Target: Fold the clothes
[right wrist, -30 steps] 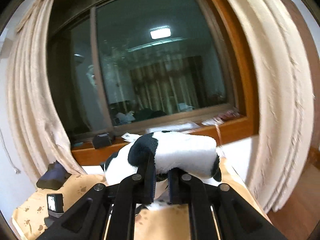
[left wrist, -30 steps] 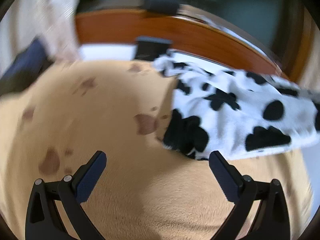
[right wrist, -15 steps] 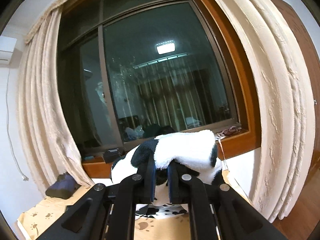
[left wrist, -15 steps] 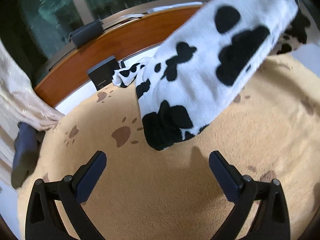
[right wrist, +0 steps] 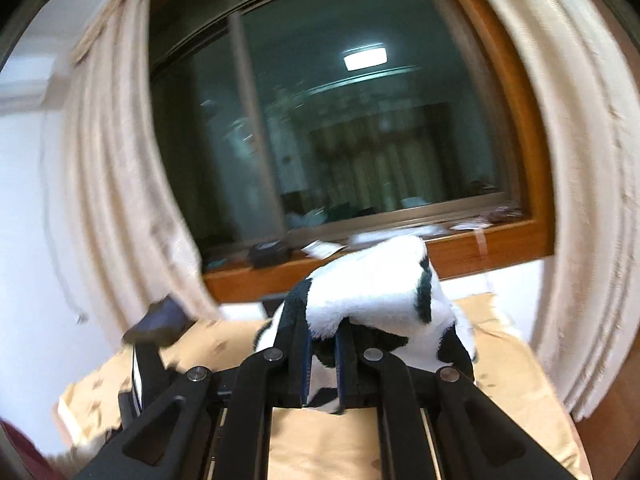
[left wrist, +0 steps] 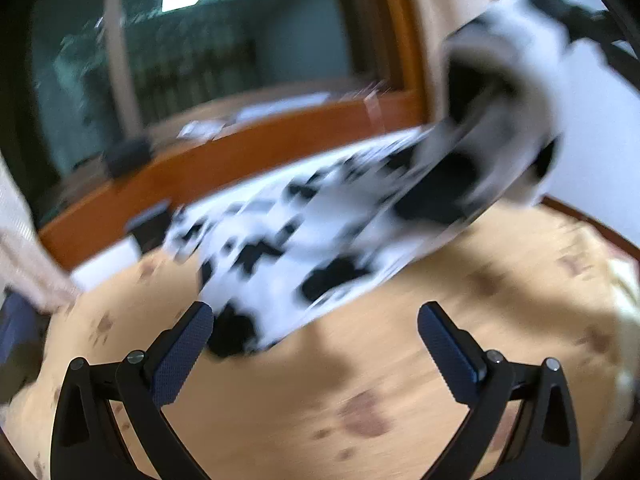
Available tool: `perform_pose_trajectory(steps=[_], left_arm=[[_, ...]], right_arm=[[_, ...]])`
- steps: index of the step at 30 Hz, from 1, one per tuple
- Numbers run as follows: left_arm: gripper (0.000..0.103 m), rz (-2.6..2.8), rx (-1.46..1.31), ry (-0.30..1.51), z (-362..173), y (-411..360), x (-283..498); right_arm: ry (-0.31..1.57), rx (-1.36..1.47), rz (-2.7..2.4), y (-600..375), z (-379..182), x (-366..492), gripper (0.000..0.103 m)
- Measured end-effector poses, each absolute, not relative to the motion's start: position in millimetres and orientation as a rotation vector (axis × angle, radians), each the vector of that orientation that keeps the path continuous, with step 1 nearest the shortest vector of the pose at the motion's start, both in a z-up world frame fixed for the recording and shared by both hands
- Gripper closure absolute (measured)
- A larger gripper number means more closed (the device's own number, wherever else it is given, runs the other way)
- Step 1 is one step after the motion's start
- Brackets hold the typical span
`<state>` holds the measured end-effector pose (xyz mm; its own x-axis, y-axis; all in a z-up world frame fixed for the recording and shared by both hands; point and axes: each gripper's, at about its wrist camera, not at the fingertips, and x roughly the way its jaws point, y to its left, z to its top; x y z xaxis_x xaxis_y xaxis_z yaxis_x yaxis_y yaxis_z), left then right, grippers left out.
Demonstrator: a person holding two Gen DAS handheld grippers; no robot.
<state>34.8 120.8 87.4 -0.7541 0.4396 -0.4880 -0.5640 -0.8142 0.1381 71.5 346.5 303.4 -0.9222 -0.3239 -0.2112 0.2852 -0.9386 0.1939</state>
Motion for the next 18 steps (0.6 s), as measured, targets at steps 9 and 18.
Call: perform_pose_trajectory(steps=[9, 18], left_arm=[[0.000, 2.548, -0.512, 0.074, 121.4, 99.0, 48.6], [0.000, 2.443, -0.334, 0.004, 148.5, 70.1, 84.8]], right_arm=[[-0.108, 0.296, -2.562, 275.3, 325.9, 74.9, 0.093], [0.008, 0.292, -2.361, 204.5, 338.5, 79.8, 0.093]])
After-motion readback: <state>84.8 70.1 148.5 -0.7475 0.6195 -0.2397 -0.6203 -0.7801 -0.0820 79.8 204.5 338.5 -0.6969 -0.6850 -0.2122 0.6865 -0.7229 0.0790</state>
